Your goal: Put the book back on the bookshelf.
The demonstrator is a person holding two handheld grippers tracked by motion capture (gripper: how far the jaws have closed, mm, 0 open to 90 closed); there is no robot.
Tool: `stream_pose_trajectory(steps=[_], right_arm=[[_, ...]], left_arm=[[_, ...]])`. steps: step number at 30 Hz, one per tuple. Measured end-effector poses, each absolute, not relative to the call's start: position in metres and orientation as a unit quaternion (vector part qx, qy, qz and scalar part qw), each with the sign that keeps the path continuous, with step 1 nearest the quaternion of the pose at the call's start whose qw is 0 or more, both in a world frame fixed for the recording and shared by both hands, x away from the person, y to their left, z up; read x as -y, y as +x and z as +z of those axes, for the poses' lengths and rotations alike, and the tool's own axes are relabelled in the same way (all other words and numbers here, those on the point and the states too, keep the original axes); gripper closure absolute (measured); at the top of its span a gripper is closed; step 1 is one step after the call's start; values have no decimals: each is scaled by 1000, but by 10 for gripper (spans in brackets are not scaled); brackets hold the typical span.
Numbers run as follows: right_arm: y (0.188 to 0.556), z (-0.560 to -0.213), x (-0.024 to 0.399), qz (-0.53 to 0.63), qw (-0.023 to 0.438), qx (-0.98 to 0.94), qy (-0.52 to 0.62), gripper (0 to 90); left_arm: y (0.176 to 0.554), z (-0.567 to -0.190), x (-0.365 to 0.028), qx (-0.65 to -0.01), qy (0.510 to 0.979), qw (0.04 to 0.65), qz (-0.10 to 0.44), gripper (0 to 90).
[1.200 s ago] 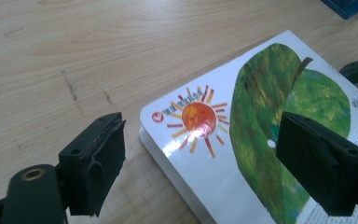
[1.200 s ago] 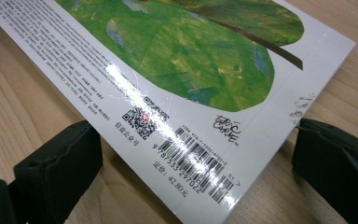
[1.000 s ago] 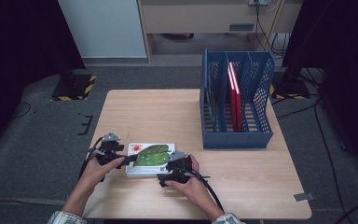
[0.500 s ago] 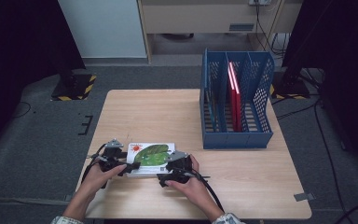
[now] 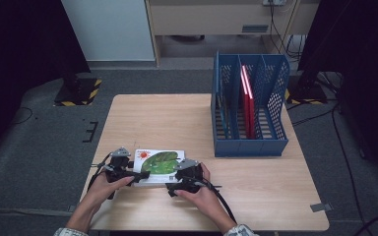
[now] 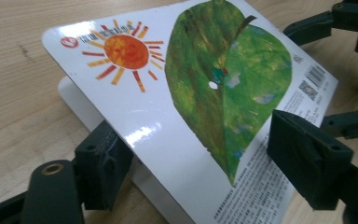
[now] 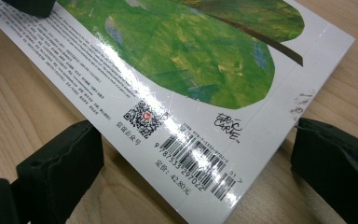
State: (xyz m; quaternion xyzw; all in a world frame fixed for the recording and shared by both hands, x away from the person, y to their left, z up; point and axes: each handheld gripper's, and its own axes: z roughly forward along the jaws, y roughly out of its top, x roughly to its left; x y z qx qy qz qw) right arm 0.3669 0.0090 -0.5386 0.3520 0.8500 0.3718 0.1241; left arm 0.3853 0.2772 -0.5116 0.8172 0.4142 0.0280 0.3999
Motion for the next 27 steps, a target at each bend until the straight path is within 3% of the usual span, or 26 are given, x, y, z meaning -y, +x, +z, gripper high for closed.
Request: stream_pose_trajectory(steps=[15, 20, 27], right_arm=[[367, -539, -3, 370, 123, -859, 332, 38], [369, -535, 5, 393, 105, -848, 339, 71], [378, -536, 12, 396, 85, -843, 353, 48]], left_arm=[[384, -514, -275, -402, 829, 387, 32, 290], [384, -514, -274, -404, 828, 389, 29, 331], [384, -513, -274, -393, 835, 384, 36, 365]])
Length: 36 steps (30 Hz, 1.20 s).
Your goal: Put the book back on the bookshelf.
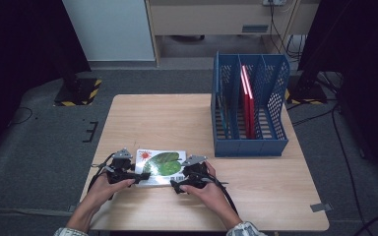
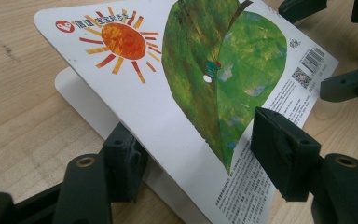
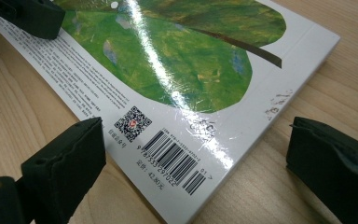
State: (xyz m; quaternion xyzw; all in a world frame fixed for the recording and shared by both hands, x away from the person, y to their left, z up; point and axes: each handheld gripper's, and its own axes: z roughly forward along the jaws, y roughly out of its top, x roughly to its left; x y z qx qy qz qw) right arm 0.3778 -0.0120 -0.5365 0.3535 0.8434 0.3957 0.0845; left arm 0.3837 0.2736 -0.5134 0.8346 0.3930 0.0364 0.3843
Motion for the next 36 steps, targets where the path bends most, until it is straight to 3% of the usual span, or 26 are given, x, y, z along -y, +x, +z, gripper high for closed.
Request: stream_pose_trajectory(steps=[20, 29, 36], right_arm=[[387, -535, 14, 401, 62, -845, 348, 54], [396, -535, 17, 404, 58, -839, 360, 70], [395, -535, 18, 409, 53, -833, 368, 70]], left_arm=[[376, -509, -269, -350, 851, 383, 80, 422], [383, -514, -276, -374, 832, 411, 16, 438], [386, -518, -274, -379, 824, 420, -2, 351]])
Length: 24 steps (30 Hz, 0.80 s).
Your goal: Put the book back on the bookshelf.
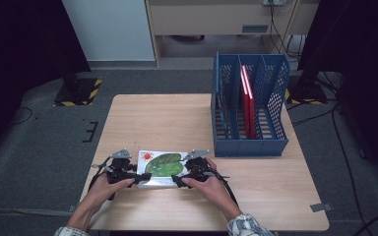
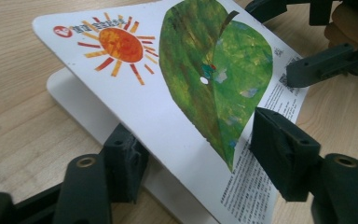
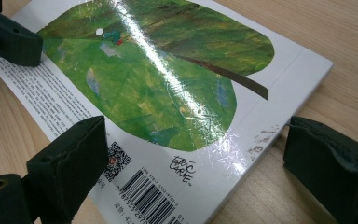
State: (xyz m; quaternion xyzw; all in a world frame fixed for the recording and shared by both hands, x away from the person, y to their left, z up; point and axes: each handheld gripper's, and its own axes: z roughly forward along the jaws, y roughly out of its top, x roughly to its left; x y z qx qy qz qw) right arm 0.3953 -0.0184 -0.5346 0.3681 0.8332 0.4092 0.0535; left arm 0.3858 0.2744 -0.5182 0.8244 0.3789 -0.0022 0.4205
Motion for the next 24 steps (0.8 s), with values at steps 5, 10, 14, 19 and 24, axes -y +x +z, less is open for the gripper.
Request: stream_pose_trajectory(steps=[5, 10, 14, 19, 24], right_arm=[[394, -536, 19, 418, 51, -827, 372, 69], [394, -536, 19, 412, 60, -833, 365, 69], [393, -536, 18, 408, 63, -837, 360, 71], [393, -535, 20, 408, 60, -837, 359, 69], [397, -536, 22, 409, 55, -839, 353, 62]], left_arm=[[387, -520, -264, -359, 829, 428, -6, 315], [386, -518, -260, -352, 839, 416, 6, 403], [382, -517, -258, -344, 845, 409, 20, 441], [378, -514, -257, -322, 850, 416, 35, 492], [375, -513, -256, -310, 855, 414, 43, 515]])
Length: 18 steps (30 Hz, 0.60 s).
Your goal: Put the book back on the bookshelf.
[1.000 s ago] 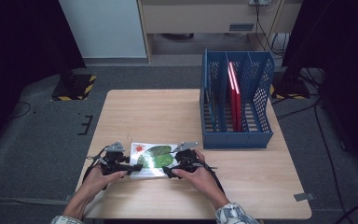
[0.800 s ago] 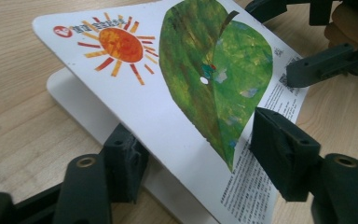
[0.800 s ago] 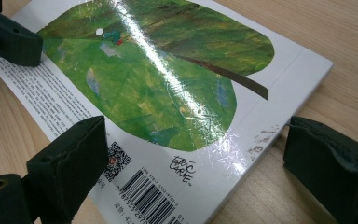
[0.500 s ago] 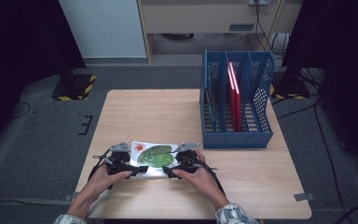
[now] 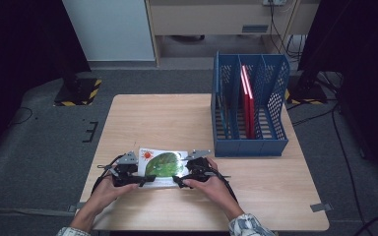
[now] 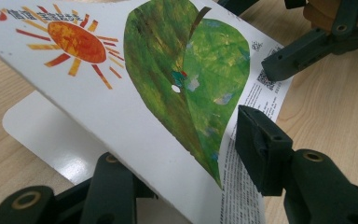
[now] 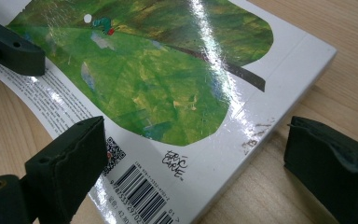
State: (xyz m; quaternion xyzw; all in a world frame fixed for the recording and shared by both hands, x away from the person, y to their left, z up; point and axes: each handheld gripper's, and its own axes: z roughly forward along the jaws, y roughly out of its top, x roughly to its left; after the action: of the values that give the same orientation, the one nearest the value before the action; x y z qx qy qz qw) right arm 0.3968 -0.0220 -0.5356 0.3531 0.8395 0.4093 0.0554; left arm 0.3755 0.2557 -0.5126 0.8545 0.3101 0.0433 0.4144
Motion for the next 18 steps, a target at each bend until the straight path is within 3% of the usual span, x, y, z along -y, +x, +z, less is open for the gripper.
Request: stream_pose_trajectory(steps=[18], right_arm=[[415, -534, 23, 413, 32, -836, 360, 51]], left_arm=[[371, -508, -254, -261, 865, 421, 80, 523]])
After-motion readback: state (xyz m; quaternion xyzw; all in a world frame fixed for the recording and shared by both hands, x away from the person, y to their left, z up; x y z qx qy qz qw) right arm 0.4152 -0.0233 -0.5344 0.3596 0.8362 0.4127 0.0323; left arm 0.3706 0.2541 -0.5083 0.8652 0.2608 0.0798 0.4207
